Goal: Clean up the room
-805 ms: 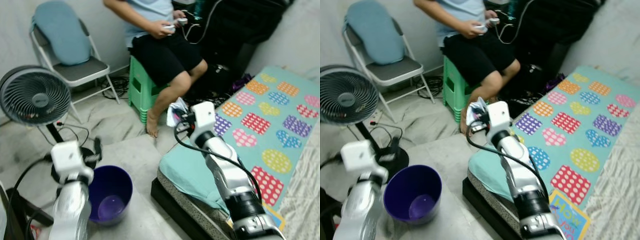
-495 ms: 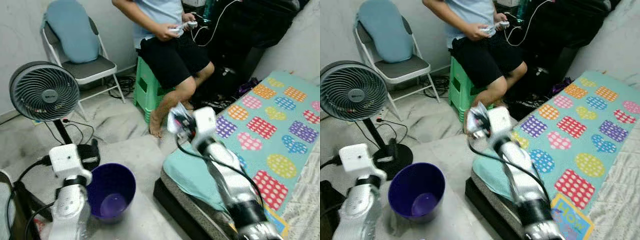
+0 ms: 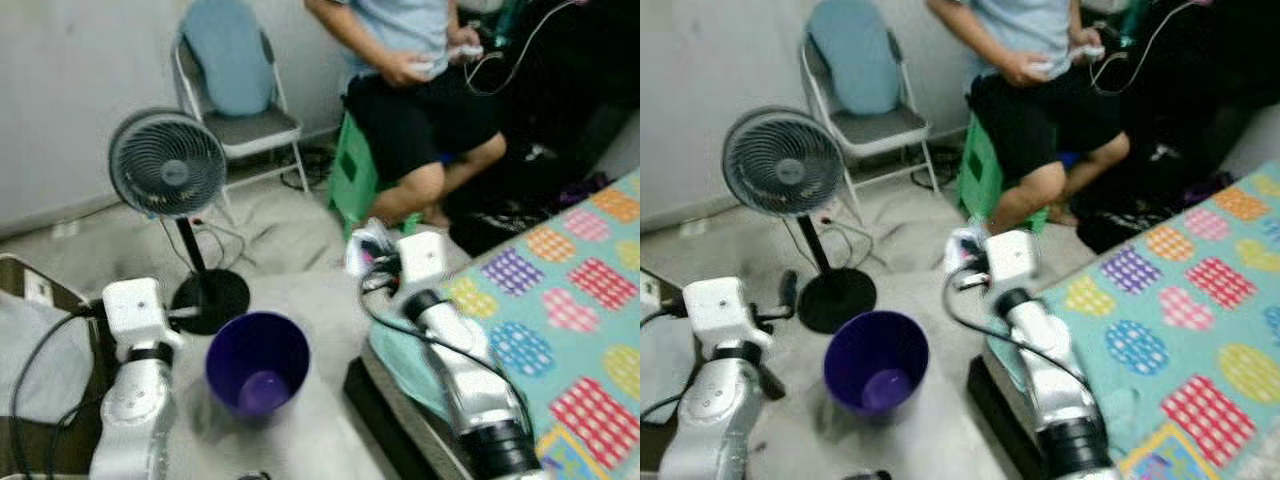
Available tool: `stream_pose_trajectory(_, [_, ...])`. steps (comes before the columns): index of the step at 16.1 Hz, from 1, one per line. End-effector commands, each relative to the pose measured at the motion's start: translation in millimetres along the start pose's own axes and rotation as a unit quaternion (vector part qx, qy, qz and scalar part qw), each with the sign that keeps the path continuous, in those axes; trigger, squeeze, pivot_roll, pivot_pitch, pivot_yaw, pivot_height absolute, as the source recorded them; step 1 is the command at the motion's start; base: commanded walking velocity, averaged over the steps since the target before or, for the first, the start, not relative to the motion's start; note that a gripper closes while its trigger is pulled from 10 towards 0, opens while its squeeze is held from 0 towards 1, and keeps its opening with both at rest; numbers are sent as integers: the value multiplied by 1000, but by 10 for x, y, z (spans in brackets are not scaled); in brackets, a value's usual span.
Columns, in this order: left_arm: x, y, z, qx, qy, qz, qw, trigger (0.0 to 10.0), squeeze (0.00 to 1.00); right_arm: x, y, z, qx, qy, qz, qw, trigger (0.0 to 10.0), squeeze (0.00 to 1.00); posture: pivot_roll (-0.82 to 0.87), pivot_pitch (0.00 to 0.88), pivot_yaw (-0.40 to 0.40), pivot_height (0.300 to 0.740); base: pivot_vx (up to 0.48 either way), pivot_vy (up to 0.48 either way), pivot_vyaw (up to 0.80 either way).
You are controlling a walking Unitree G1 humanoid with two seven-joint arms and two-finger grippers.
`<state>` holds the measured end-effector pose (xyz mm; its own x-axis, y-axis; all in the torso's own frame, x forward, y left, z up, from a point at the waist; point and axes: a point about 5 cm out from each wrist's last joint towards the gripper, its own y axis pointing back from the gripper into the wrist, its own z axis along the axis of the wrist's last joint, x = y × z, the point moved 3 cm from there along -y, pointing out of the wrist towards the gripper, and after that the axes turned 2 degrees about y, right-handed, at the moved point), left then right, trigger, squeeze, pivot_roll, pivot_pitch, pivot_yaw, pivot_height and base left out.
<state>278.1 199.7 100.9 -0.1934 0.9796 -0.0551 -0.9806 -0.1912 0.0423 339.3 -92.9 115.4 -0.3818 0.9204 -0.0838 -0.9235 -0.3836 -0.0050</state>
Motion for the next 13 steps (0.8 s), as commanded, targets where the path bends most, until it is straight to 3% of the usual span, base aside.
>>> stream_pose_trajectory(1, [-67, 0, 7, 4, 2, -16, 1000, 10000, 0, -61, 38, 50, -5, 5, -14, 1000, 10000, 0, -137, 0, 20, 740, 0, 0, 800])
stream_pose_trajectory(9, [-110, 3, 8, 6, -9, -22, 1000, 10000, 0, -41, 96, 25, 1, 1, -17, 1000, 10000, 0, -138, 0, 30, 740, 0, 0, 745])
stream_pose_trajectory(13, [-104, -13, 26, 4, -17, -24, 1000, 10000, 0, 18, 100, 14, 1, -4, -16, 1000, 10000, 0, -126, 0, 36, 740, 0, 0, 0])
